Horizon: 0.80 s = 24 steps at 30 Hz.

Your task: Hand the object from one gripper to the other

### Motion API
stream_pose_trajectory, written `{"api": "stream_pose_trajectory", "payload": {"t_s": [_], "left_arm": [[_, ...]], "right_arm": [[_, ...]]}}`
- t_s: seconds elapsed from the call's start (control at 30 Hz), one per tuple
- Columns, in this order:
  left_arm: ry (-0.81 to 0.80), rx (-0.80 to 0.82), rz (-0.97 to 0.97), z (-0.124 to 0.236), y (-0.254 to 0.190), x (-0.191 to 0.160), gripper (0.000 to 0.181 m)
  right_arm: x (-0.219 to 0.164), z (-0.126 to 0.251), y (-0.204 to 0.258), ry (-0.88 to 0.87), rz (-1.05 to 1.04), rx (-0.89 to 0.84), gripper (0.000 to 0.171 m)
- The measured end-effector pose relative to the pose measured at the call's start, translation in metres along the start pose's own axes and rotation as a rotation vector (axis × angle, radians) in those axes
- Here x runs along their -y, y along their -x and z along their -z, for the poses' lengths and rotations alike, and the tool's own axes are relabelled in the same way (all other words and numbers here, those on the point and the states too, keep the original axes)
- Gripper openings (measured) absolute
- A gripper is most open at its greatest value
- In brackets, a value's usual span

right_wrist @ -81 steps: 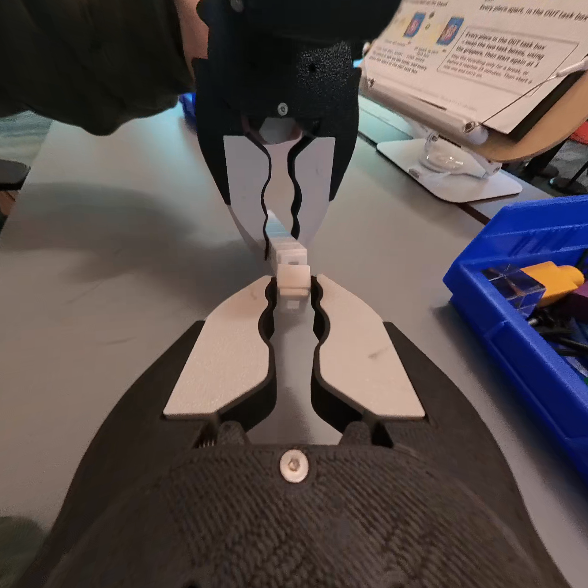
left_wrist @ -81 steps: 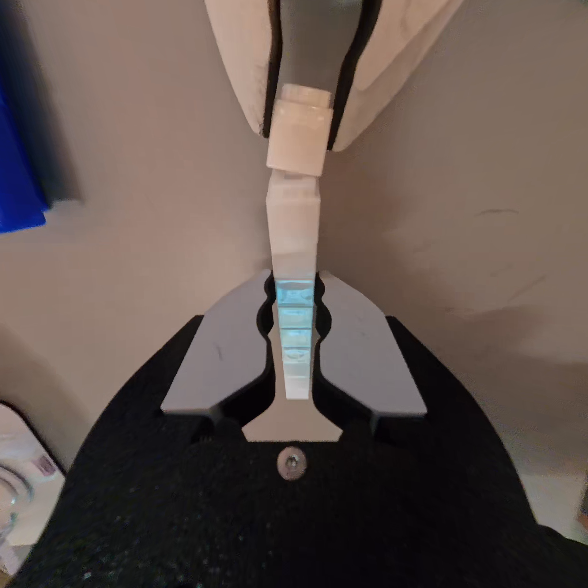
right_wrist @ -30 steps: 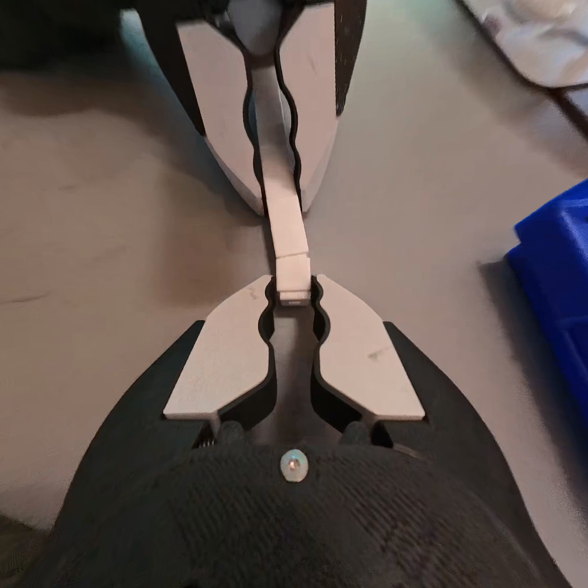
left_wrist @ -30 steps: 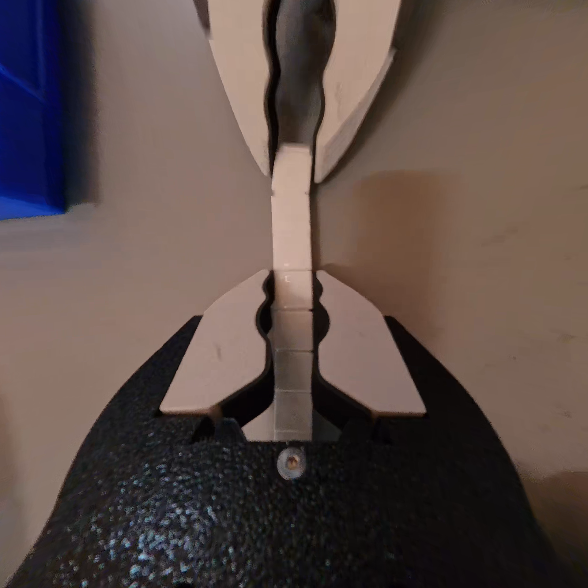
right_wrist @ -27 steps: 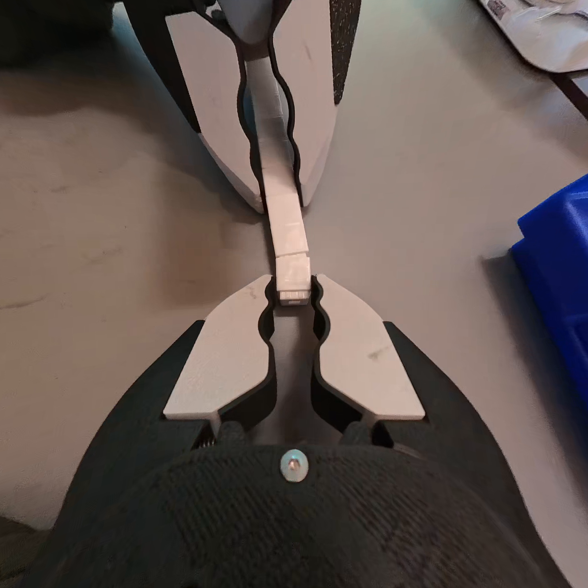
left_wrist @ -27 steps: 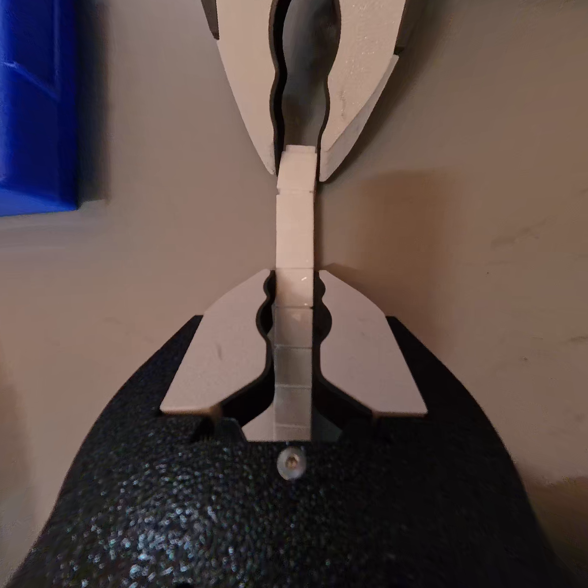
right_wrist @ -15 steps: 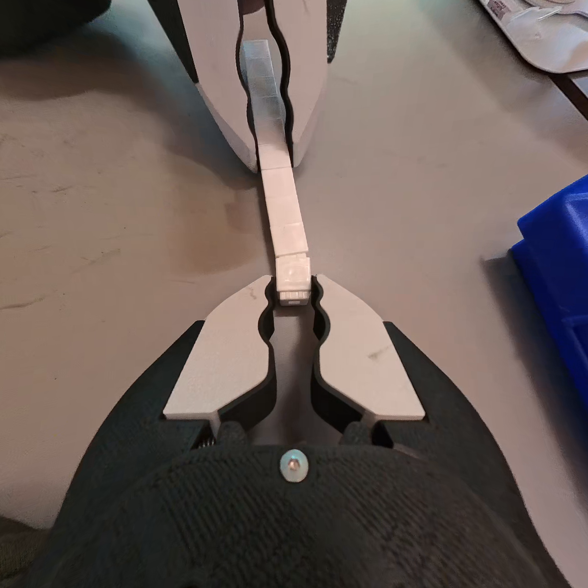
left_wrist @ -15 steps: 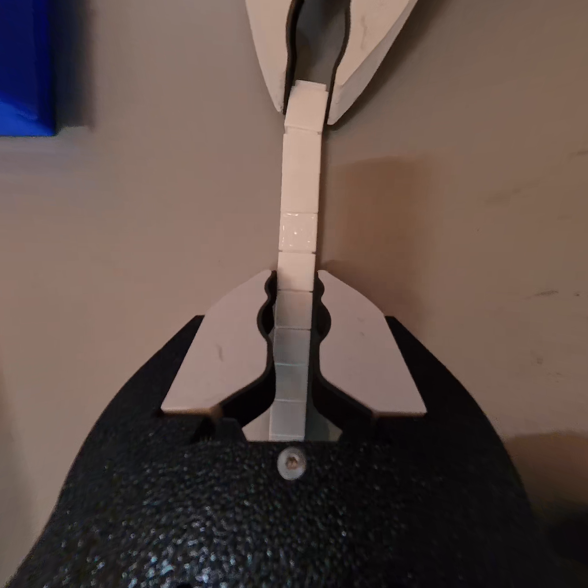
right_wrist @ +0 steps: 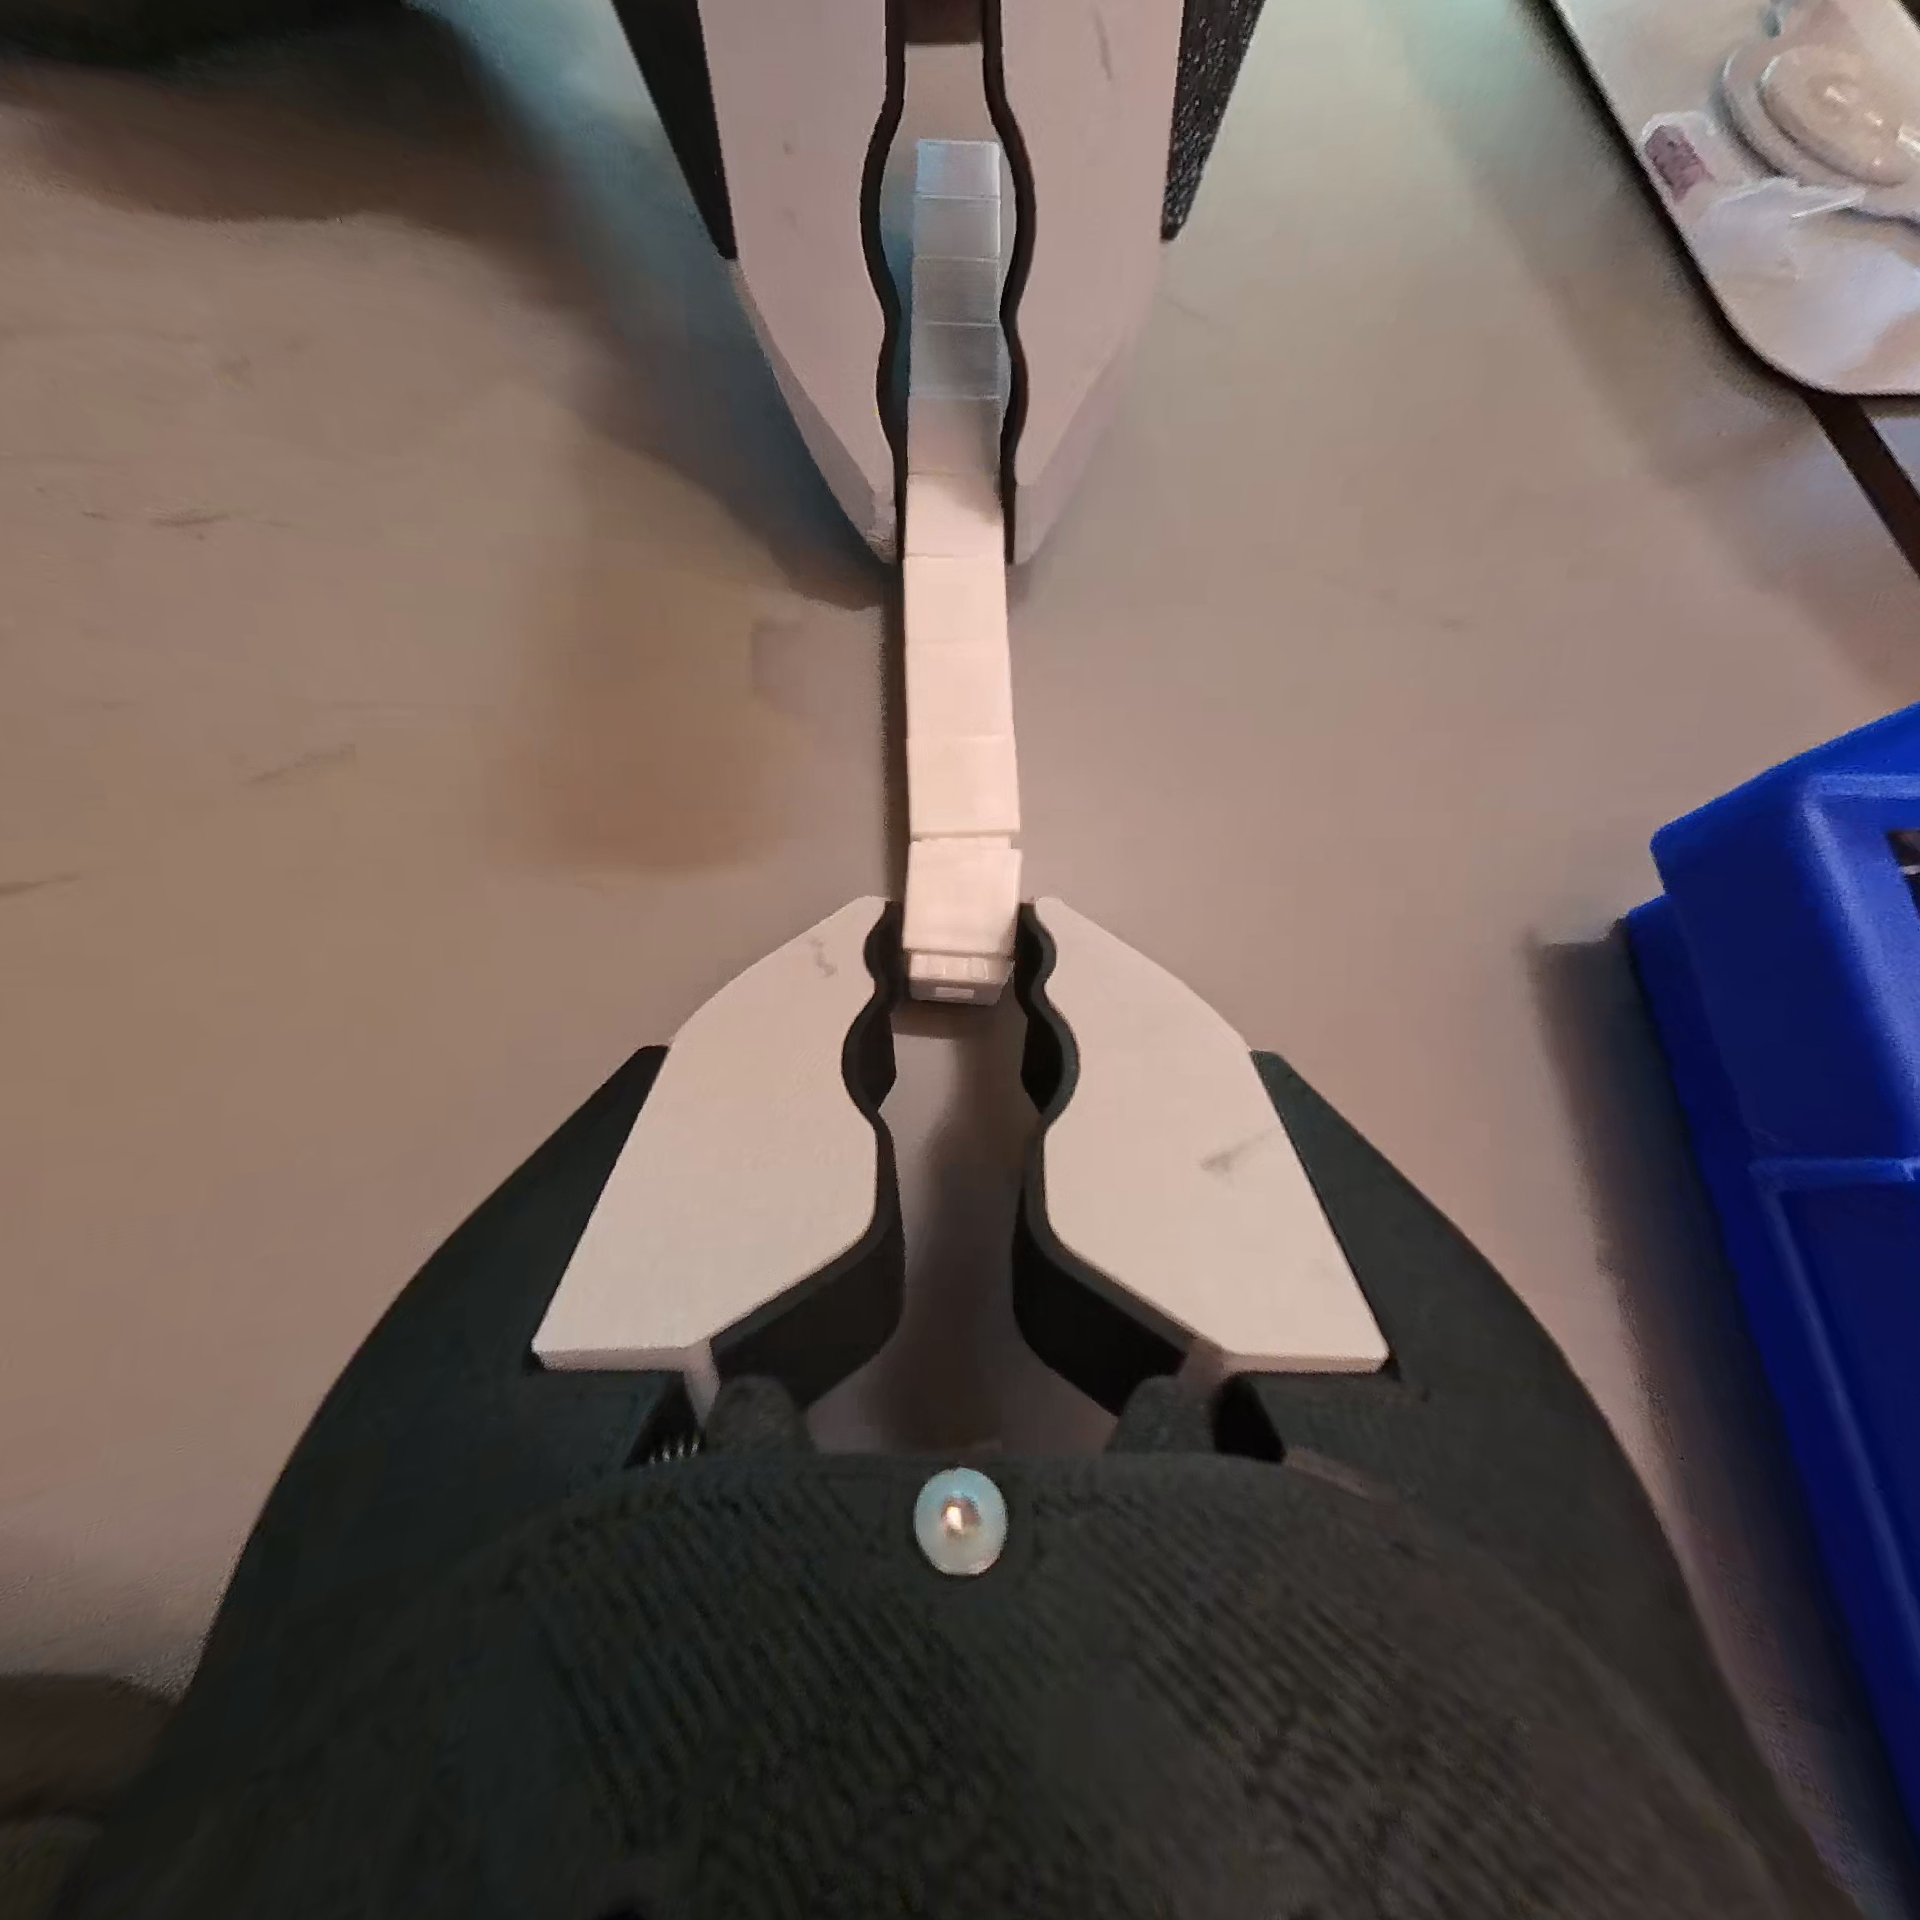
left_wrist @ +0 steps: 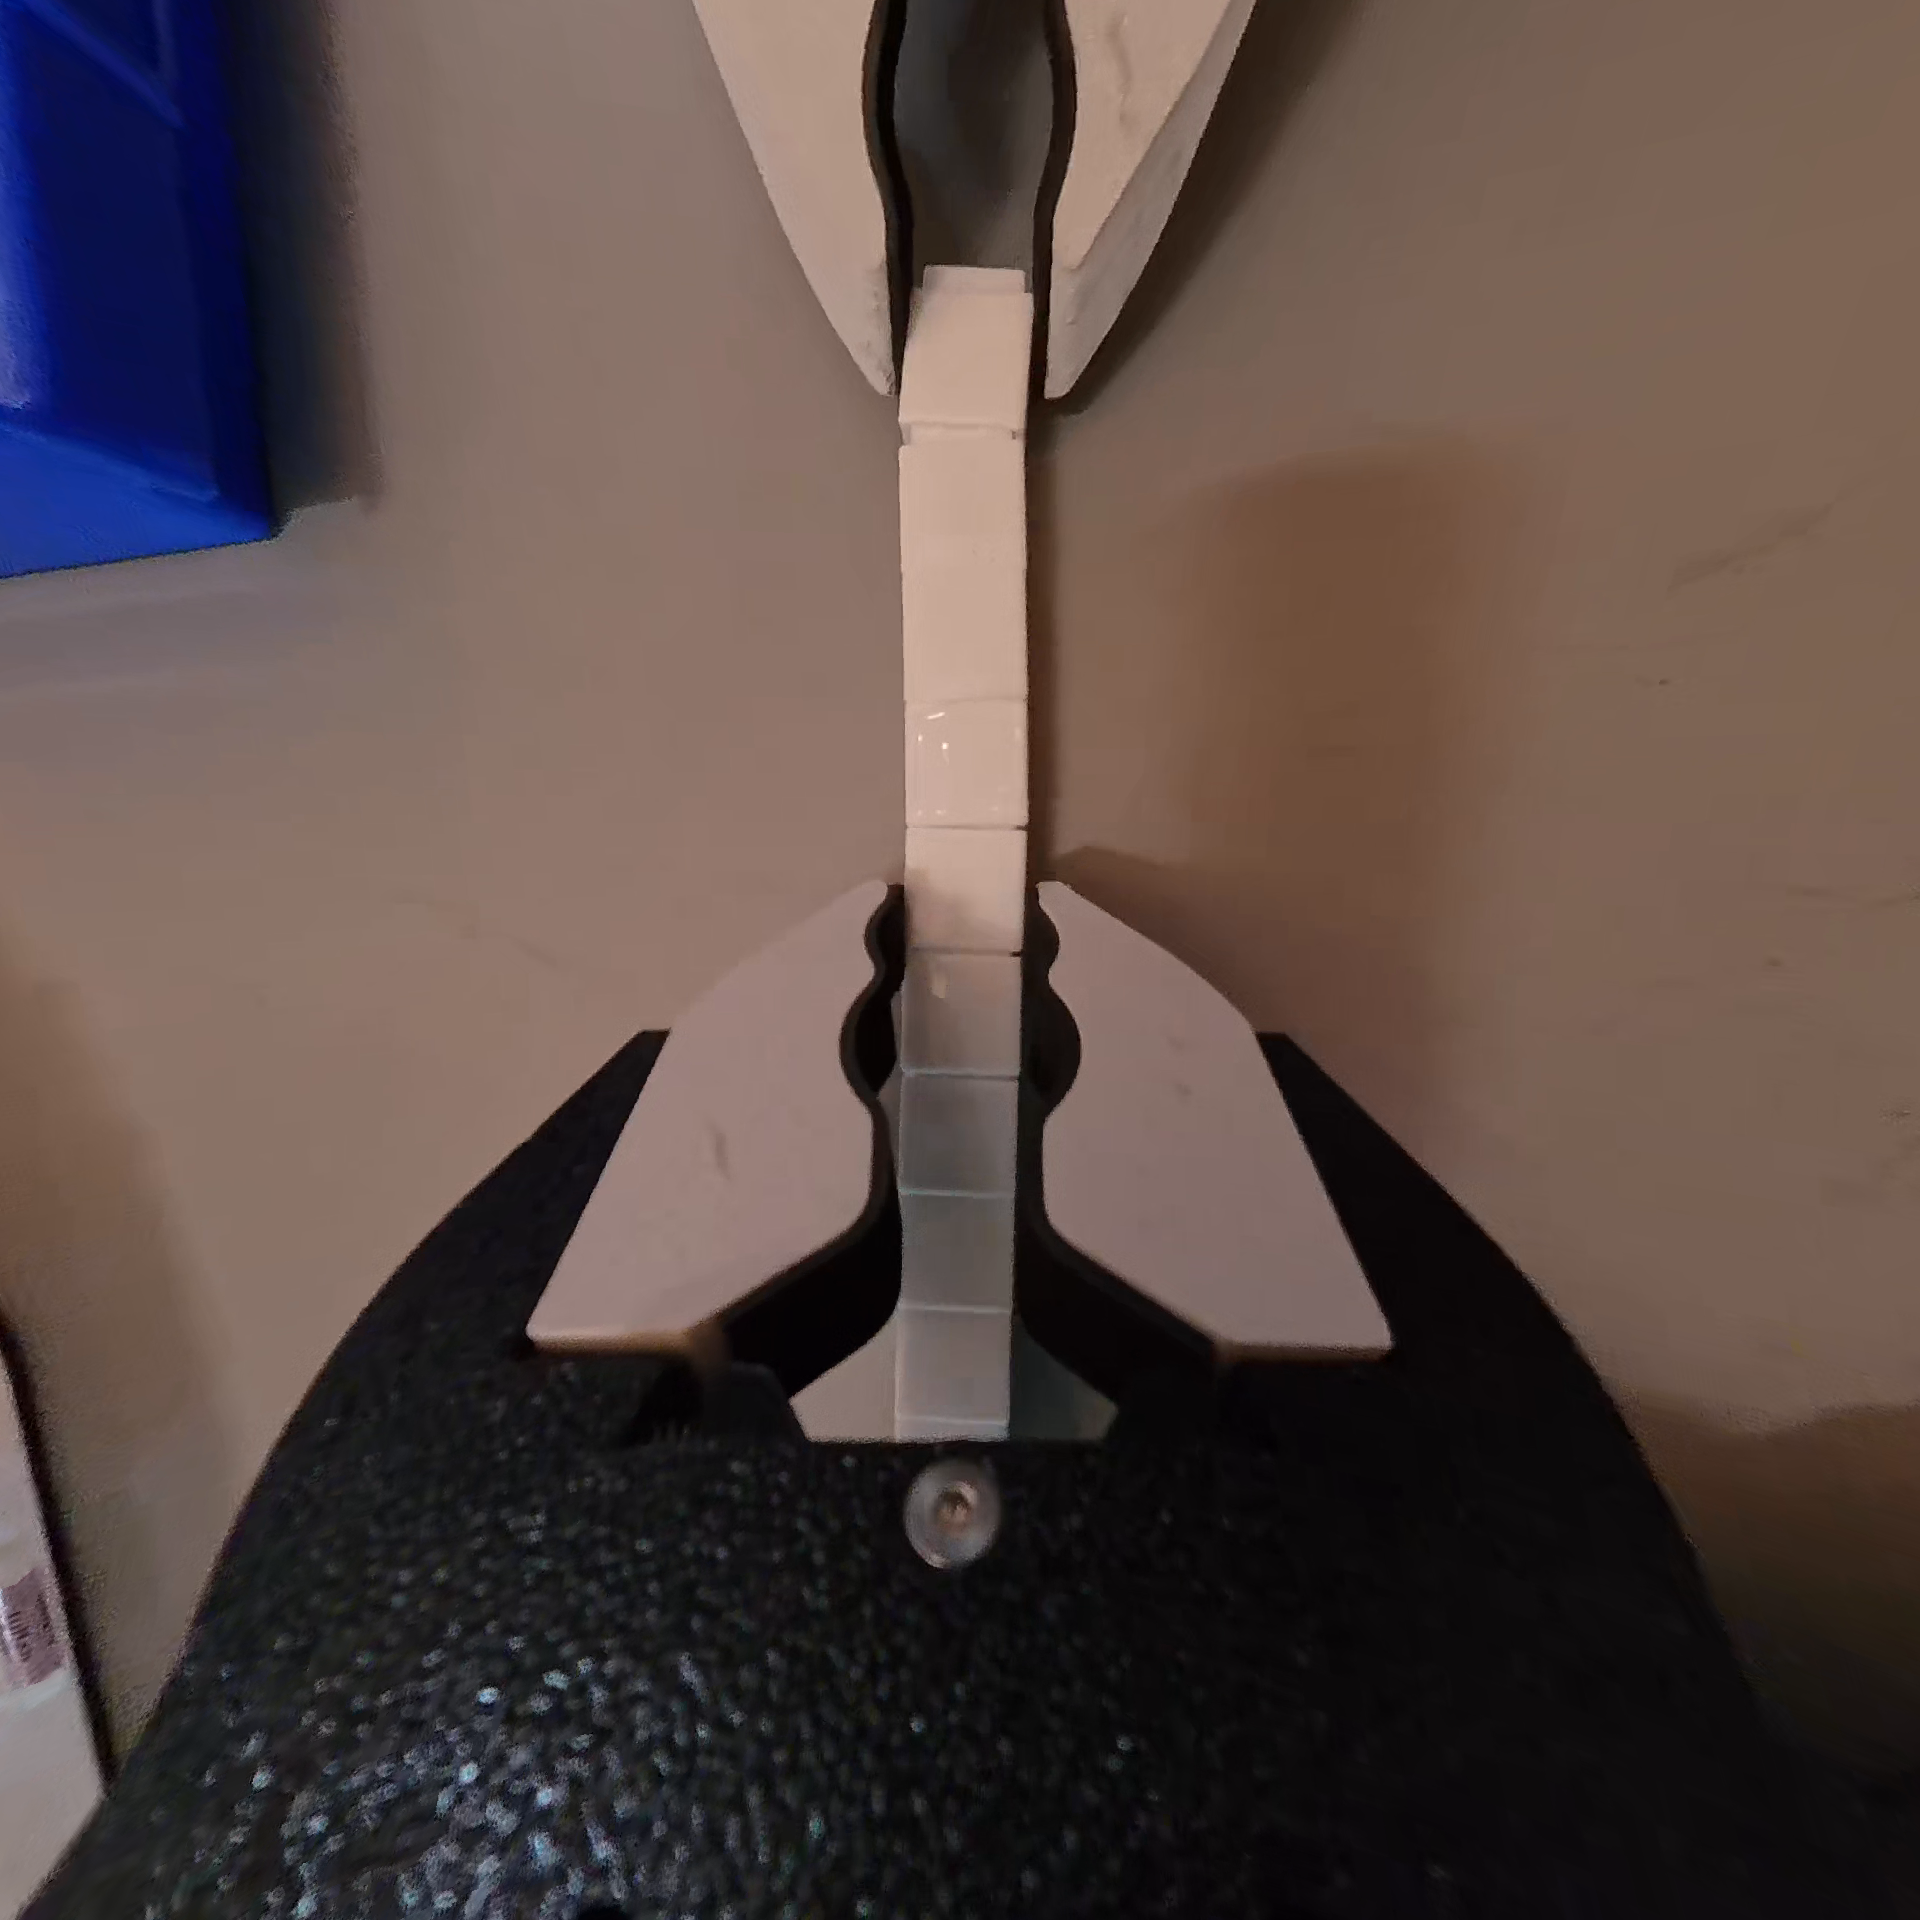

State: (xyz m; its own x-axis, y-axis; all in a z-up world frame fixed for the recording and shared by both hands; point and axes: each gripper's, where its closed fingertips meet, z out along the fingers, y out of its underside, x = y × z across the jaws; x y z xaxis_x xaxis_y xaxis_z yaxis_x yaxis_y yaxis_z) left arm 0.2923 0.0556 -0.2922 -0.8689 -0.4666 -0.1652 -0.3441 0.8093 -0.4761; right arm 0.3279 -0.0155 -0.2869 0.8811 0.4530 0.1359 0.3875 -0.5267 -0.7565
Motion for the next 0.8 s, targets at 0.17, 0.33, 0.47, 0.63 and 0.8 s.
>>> {"api": "stream_pose_trajectory", "payload": {"t_s": [0.17, 0.33, 0.47, 0.63, 0.8], "left_arm": [[-0.008, -0.011, -0.023, 0.0, 0.001, 0.0, 0.021], [-0.016, -0.025, -0.017, -0.001, 0.003, 0.002, 0.02], [-0.049, -0.038, 0.05, -0.002, 0.003, 0.003, 0.02], [-0.132, -0.051, 0.132, -0.007, 0.001, 0.012, 0.02], [-0.076, -0.017, 0.102, -0.009, 0.004, 0.014, 0.021]], "right_arm": [[0.0, 0.0, 0.0, -0.005, 0.021, 0.024, 0.021], [0.001, -0.001, 0.003, 0.001, 0.001, 0.097, 0.021], [0.001, -0.002, 0.002, 0.017, -0.062, 0.08, 0.02], [0.006, -0.01, 0.0, 0.019, -0.1, 0.038, 0.02], [0.012, -0.022, -0.001, 0.04, -0.107, 0.013, 0.021]]}}
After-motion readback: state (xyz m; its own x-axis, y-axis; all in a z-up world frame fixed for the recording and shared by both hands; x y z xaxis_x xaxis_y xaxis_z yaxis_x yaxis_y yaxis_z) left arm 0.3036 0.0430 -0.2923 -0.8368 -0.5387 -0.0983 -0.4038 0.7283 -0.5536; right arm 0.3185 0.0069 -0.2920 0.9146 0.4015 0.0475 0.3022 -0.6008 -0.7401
